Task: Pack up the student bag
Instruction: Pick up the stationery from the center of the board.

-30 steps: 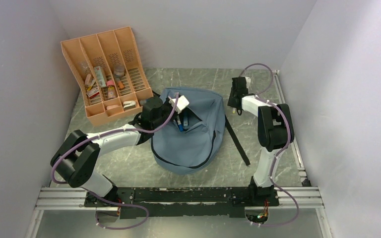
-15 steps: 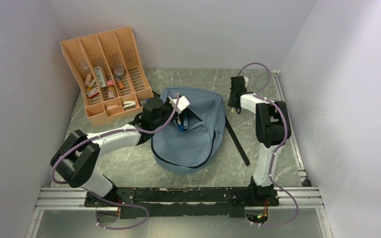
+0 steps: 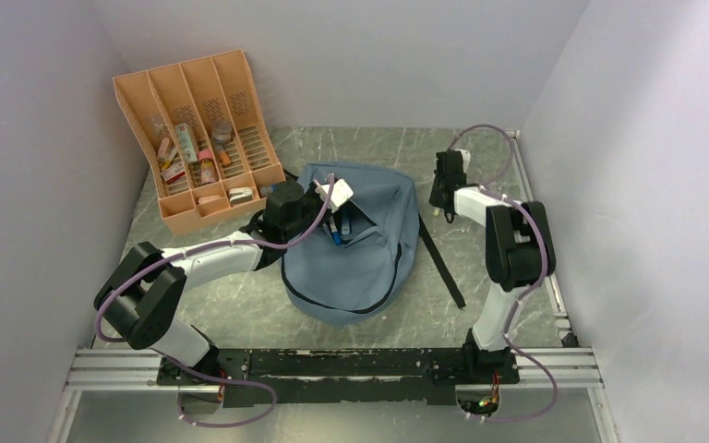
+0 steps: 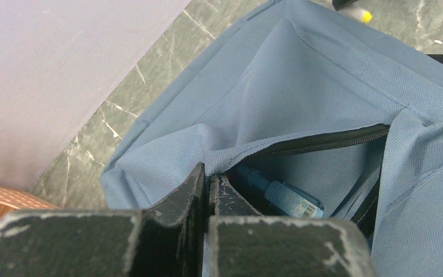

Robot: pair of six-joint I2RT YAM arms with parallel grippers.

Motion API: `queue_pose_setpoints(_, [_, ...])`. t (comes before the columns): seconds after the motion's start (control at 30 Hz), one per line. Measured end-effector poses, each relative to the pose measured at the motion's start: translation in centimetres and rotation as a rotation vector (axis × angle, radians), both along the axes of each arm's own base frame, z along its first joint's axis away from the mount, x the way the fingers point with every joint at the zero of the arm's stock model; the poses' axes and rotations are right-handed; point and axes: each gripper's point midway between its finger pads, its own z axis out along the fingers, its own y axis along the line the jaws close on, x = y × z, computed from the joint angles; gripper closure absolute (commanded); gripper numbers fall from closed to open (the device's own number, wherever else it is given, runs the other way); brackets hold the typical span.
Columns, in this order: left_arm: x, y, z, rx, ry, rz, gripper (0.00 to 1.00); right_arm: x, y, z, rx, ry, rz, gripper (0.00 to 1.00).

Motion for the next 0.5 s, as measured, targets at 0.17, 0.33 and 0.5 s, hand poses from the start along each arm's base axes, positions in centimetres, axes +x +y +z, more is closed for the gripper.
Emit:
queue_pose_setpoints(0.17, [-0.1, -0.1, 0.0, 0.001, 0.000, -0.004, 0.95, -1.0, 0.2, 5.8, 0.039, -0.151, -0.003, 1.00])
queue_pose_setpoints(0.33, [-0.1, -0.1, 0.0, 0.004, -0.002, -0.005, 0.95, -1.4, 3.2, 14.3, 0.146, -0.364, 0.088, 1.00])
queue_pose_setpoints(0.5, [-0.2, -0.2, -0.1, 0.008, -0.002, -0.007, 0.95, -5.7, 9.3, 18.6, 0.268, -0.418, 0.283, 1.00])
